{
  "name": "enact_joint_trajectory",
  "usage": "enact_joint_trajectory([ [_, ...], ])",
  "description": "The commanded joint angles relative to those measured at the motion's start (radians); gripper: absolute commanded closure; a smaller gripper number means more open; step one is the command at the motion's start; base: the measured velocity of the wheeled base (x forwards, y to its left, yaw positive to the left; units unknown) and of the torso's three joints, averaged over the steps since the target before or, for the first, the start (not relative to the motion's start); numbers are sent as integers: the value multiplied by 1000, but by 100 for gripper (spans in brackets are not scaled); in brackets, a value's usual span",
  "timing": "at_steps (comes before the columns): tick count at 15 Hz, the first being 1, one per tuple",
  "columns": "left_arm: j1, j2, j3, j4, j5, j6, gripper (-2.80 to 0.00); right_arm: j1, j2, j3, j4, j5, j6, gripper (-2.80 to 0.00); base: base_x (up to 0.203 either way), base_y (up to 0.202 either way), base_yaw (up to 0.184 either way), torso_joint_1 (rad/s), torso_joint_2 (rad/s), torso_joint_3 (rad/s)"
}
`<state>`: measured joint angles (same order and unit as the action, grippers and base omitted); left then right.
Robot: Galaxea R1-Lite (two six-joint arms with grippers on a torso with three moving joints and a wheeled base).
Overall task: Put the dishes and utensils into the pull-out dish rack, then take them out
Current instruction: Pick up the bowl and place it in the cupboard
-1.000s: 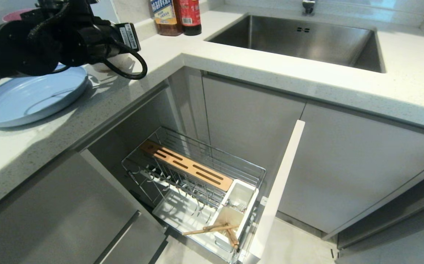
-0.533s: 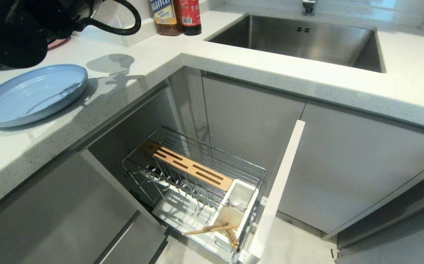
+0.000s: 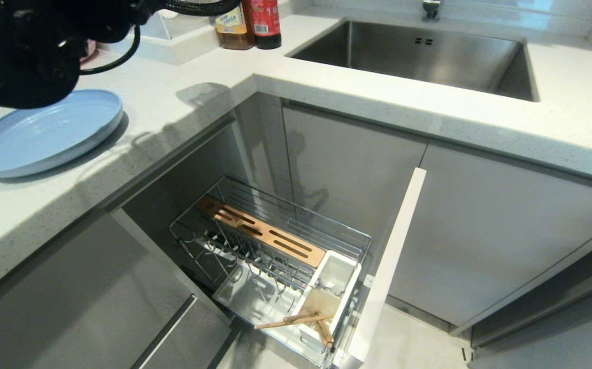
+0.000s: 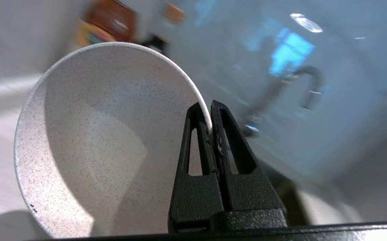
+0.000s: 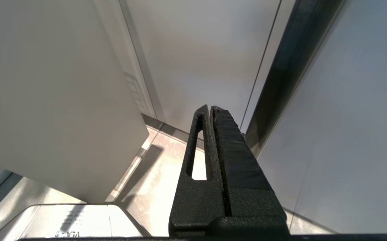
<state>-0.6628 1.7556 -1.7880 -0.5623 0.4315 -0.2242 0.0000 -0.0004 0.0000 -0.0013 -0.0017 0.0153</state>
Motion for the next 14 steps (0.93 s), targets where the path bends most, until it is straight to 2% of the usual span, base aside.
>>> enact_joint_trajectory([
  [1, -63, -56, 81, -27, 3, -39, 0, 0, 0, 1, 0, 0, 0, 0, 0, 0, 0, 0, 0, 0],
  [5, -135, -147, 312, -126, 3, -265, 0, 0, 0, 2, 0, 0, 0, 0, 0, 0, 0, 0, 0, 0],
  [9, -173, -216, 498, -157, -4, -607, 0, 0, 0, 2, 0, 0, 0, 0, 0, 0, 0, 0, 0, 0],
  [10, -182, -217, 520, -155, -9, -668, 0, 0, 0, 2, 0, 0, 0, 0, 0, 0, 0, 0, 0, 0],
  [14, -216, -215, 666, -155, 8, -814, 0, 0, 0, 2, 0, 0, 0, 0, 0, 0, 0, 0, 0, 0],
])
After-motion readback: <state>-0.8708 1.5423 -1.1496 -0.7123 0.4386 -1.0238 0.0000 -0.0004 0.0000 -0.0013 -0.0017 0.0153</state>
